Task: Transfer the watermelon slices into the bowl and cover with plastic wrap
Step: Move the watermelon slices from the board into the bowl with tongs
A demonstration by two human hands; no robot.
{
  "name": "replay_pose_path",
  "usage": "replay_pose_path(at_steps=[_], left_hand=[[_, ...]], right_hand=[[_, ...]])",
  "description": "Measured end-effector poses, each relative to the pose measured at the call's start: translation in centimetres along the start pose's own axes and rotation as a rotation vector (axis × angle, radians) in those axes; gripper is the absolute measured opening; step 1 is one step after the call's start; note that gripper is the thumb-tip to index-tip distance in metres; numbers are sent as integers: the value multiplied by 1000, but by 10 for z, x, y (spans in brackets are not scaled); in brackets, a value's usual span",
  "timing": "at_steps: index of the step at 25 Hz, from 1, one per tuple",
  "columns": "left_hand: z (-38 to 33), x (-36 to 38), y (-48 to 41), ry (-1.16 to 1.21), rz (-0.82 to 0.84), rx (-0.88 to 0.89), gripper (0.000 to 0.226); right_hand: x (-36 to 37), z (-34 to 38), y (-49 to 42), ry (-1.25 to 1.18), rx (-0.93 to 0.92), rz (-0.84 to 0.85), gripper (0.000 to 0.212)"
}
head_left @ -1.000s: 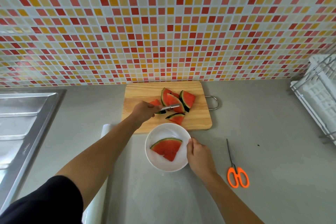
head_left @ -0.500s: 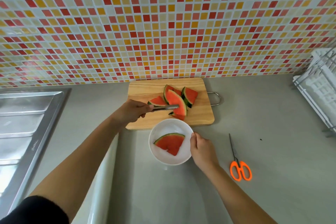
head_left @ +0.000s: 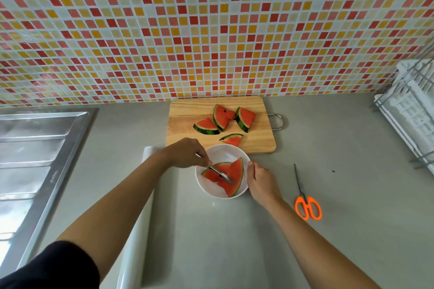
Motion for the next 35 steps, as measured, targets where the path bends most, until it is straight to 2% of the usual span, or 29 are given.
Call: replay_pose_path(at_steps=[4,9,12,15,18,23,32,35], left_hand=[[-22,-1,1,-175,-20,28,35],[-24,-12,23,-289,-237,-16,42],[-19,-29,43,-167,-498,134,28],[1,-42,29,-64,-670,81,33],[15,-40,-8,-103,-604,23,39],[20,-19,-43,-69,-440,104,41],[22,-8,-64,-48,-487,116,39],[28,-9,-63,66,-472,69,35]], right_hand=[[2,-2,0,37,3,15,41],[2,-2,0,40,-9,7,38],[1,-3,-1,70,-19,38,39],[-2,-9,0,118,-38,59,40],[-6,-14,3,149,-63,36,37],[-9,-14,8,173,-94,39,35],[-10,-15,9,162,-81,35,36],[-10,-17,9,145,-69,39,37]])
Point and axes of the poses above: each hand's wrist, its own y-axis away from the middle knuckle, its own x-axis out of the palm, z = x × y, the point moved 5 cm from there along -y, towards the middle knuckle, and after that the axes turned 9 degrees about -x, right-handed, at the moved point
